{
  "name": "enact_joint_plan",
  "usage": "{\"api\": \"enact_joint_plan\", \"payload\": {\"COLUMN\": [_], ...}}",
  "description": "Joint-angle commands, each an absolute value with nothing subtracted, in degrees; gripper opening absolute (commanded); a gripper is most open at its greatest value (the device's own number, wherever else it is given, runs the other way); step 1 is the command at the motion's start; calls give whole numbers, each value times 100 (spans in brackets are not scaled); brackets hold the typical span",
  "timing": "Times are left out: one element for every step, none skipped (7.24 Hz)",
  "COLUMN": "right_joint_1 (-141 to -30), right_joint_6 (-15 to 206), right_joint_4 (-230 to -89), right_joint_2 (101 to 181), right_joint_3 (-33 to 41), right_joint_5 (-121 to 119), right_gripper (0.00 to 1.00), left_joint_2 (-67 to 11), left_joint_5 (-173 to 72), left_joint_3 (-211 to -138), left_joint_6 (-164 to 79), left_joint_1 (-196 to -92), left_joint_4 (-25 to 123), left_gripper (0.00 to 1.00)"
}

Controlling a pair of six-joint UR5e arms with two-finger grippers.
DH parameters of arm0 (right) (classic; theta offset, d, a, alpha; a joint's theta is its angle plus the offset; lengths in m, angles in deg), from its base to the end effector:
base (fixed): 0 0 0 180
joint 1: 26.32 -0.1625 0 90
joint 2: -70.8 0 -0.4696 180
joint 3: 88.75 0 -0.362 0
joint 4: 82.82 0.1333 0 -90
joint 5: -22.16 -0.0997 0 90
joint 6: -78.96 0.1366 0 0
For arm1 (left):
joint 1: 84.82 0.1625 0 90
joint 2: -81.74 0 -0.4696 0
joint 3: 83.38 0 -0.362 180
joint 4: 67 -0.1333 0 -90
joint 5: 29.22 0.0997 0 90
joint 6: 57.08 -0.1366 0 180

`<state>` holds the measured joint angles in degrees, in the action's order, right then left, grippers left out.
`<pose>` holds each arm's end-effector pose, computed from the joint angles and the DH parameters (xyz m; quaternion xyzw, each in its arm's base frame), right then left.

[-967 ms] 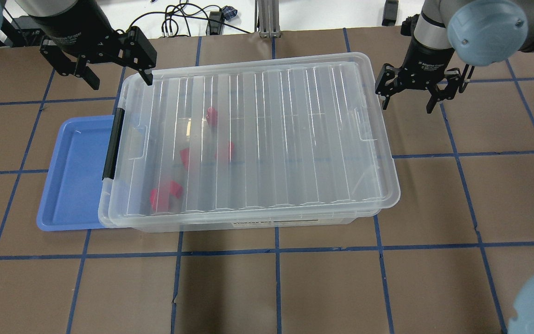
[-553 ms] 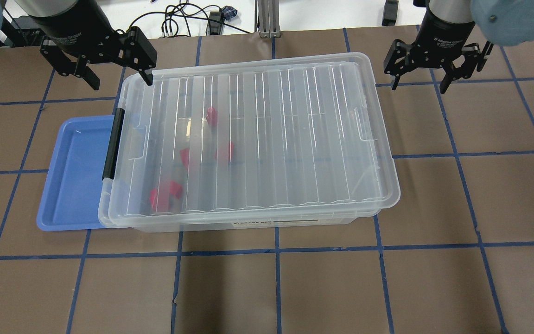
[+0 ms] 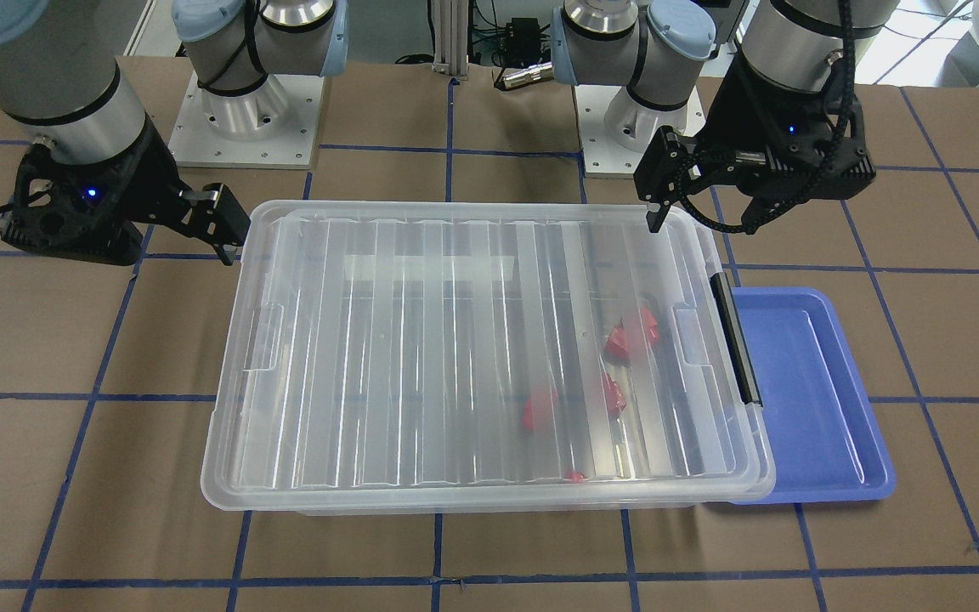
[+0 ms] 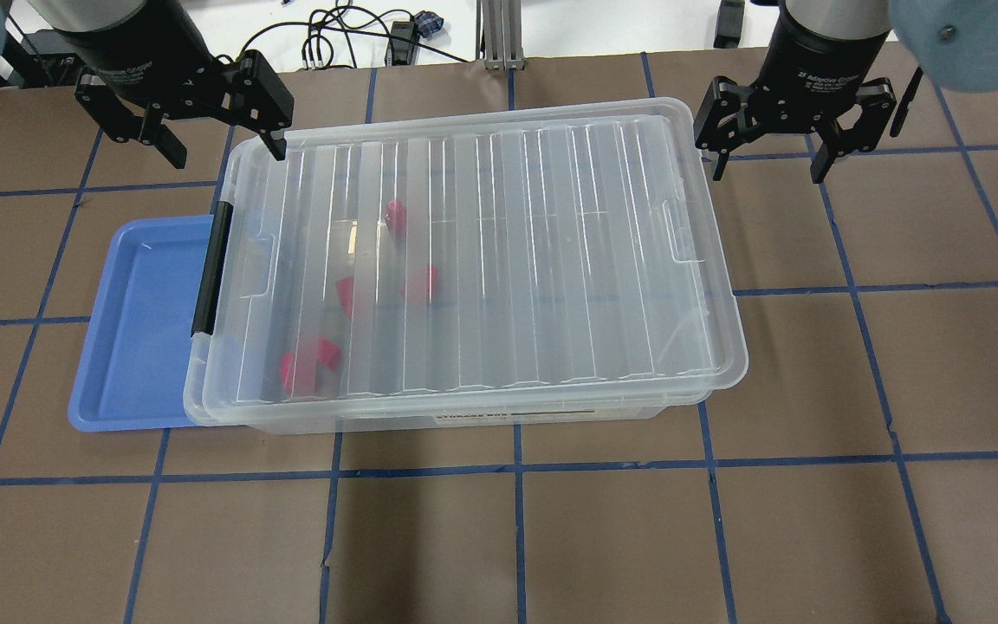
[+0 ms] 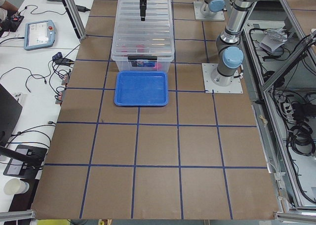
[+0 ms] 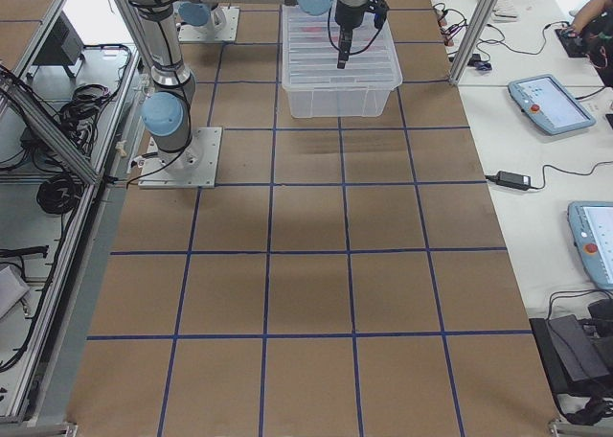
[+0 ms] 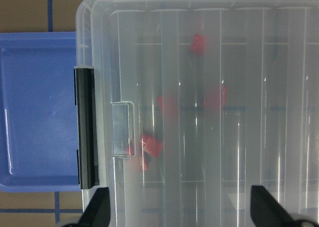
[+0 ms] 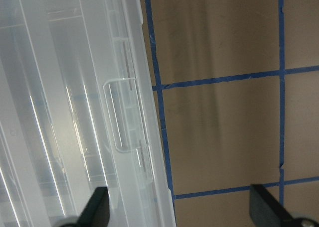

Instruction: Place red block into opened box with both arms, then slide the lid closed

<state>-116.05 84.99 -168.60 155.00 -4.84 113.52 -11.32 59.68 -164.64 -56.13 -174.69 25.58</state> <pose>0.1277 -0.5002 0.4885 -0.0545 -0.9979 -0.0336 0.0136 -0.1348 -0.4925 0.5363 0.0092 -0.9995 0.0270 0.0098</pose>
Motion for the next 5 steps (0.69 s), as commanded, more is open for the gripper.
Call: {"api": "enact_joint_plan", "payload": {"right_joint_1": [-11606,-11615,-11606,-11606,-11615], "right_joint_6": [8494,8485,8485,8485,8485], "right_joint_4": [-16676,-16702,-16676,-16659,-16650], "right_joint_2": [15632,15667,15763,15842,15886], "right_joint_3": [-464,-473,-473,-464,-464], "right_joint_5": [11375,11288,11287,11295,11296], "right_gripper": [100,100,100,100,100], "left_joint_2": [-1133,-1212,-1212,-1230,-1230], "left_joint_5": [6521,6735,6720,6711,6711], "left_joint_3": [-16468,-16467,-16467,-16459,-16459], "left_joint_6": [-5733,-5804,-5804,-5813,-5813], "left_joint_1": [-17499,-17517,-17526,-17526,-17526], "left_joint_4": [2555,2546,2563,2555,2555], "left_gripper": [100,100,100,100,100]}}
